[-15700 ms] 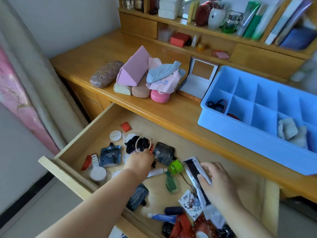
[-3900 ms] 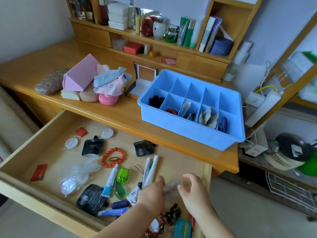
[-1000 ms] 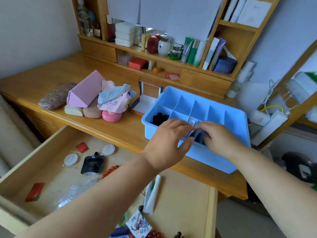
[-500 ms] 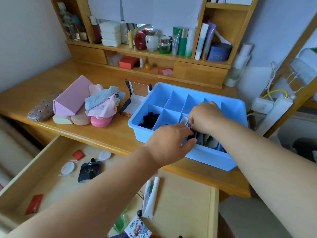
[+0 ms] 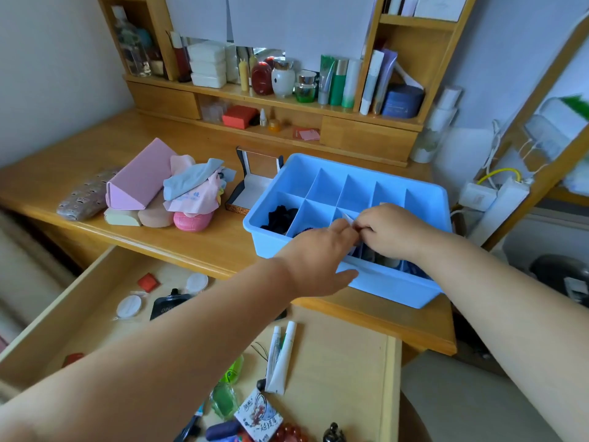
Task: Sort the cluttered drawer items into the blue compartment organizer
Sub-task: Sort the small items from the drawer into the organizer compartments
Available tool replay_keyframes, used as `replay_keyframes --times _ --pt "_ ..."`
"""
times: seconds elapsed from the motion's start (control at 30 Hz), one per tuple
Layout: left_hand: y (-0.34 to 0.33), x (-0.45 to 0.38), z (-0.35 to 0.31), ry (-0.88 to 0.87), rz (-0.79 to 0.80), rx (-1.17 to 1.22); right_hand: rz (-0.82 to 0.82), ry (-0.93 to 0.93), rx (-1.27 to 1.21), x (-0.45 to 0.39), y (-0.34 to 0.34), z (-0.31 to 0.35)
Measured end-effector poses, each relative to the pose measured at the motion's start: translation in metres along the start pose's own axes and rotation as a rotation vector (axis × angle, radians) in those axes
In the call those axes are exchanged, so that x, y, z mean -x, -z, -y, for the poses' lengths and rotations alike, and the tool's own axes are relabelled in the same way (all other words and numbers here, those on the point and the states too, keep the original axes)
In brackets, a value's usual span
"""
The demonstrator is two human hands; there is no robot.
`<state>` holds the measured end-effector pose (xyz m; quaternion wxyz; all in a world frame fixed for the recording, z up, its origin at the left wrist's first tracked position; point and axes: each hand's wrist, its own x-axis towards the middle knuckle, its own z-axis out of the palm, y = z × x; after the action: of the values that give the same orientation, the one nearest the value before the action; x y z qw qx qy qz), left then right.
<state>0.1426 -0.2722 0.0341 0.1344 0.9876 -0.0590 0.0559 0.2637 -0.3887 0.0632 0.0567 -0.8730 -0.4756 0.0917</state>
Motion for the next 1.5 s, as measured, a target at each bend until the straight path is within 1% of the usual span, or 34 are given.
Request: replay_keyframes --times 0.07,0.13,0.17,0.23,0.33,0.4,0.47,0.53,0.6,0.67,0.7,0.73,0.77,0.8,0.83,0.9,0.93,0.97,1.0,1.03,1.13,1.2,1.27,1.3,1.37,1.43,1.5 --pt "0.0 0.004 0.003 -0.019 -0.042 0.012 -0.014 0.037 0.034 0.003 -0.003 -0.005" --pt "-0.001 0.005 0.004 -0.022 -0.051 -0.034 -0.016 0.088 0.174 0.005 -0.01 -0.005" --pt "-0.001 0.004 0.003 0.0 -0.045 -0.05 0.005 0.101 0.24 0.006 -0.012 -0.004" --pt "0.001 -0.001 0.001 0.072 0.016 -0.072 0.049 0.087 0.302 0.007 -0.013 -0.001" --pt "0.006 -0.014 -0.004 0.152 0.167 -0.112 0.079 0.048 0.24 0.004 -0.01 0.005" --pt "0.004 -0.018 -0.007 0.154 0.199 -0.146 0.065 0.028 0.175 0.004 -0.01 0.008" --pt "0.001 -0.012 -0.007 0.132 0.12 -0.142 0.002 0.02 0.147 0.009 -0.012 0.01" --pt "-0.001 0.004 -0.003 0.088 -0.014 -0.038 -0.121 0.028 0.081 0.019 -0.018 0.01" --pt "-0.001 0.028 -0.002 0.033 -0.149 0.123 -0.314 0.077 -0.003 0.035 -0.025 0.014" --pt "-0.008 0.06 -0.002 0.012 -0.371 0.243 -0.565 0.162 -0.054 0.059 -0.037 0.026" --pt "-0.014 0.079 -0.002 0.045 -0.473 0.272 -0.65 0.194 -0.079 0.073 -0.046 0.035" --pt "-0.024 0.101 0.001 0.1 -0.519 0.292 -0.682 0.228 -0.107 0.087 -0.059 0.044" --pt "-0.034 0.123 0.005 0.174 -0.498 0.305 -0.669 0.267 -0.123 0.101 -0.077 0.053" --pt "-0.045 0.145 0.01 0.269 -0.412 0.314 -0.598 0.292 -0.142 0.112 -0.096 0.063" --pt "-0.057 0.165 0.015 0.376 -0.277 0.317 -0.467 0.278 -0.178 0.122 -0.117 0.072" --pt "-0.083 0.193 0.023 0.554 -0.018 0.319 -0.132 0.129 -0.261 0.131 -0.156 0.085" --pt "-0.093 0.202 0.025 0.616 0.065 0.325 0.009 0.045 -0.276 0.133 -0.176 0.087" --pt "-0.102 0.206 0.025 0.662 0.129 0.334 0.114 -0.018 -0.268 0.133 -0.194 0.089" --pt "-0.108 0.208 0.024 0.688 0.187 0.334 0.184 -0.06 -0.242 0.131 -0.21 0.09" --pt "-0.115 0.207 0.022 0.689 0.243 0.31 0.221 -0.099 -0.222 0.131 -0.222 0.093" --pt "-0.134 0.198 0.012 0.656 0.358 0.085 0.211 -0.175 -0.234 0.132 -0.242 0.105" --pt "-0.143 0.192 0.008 0.665 0.406 -0.02 0.228 -0.152 -0.247 0.135 -0.249 0.113" --pt "-0.148 0.188 0.009 0.695 0.438 -0.004 0.213 -0.119 -0.259 0.137 -0.25 0.115" --pt "-0.148 0.189 0.011 0.705 0.433 0.053 0.181 -0.111 -0.278 0.137 -0.247 0.115" --pt "-0.146 0.193 0.014 0.713 0.343 0.243 0.076 -0.106 -0.342 0.135 -0.234 0.111" --pt "-0.143 0.197 0.017 0.754 0.17 0.432 -0.04 -0.1 -0.387 0.131 -0.208 0.105" --pt "-0.138 0.198 0.022 0.837 0.024 0.549 -0.207 -0.095 -0.395 0.125 -0.174 0.099"
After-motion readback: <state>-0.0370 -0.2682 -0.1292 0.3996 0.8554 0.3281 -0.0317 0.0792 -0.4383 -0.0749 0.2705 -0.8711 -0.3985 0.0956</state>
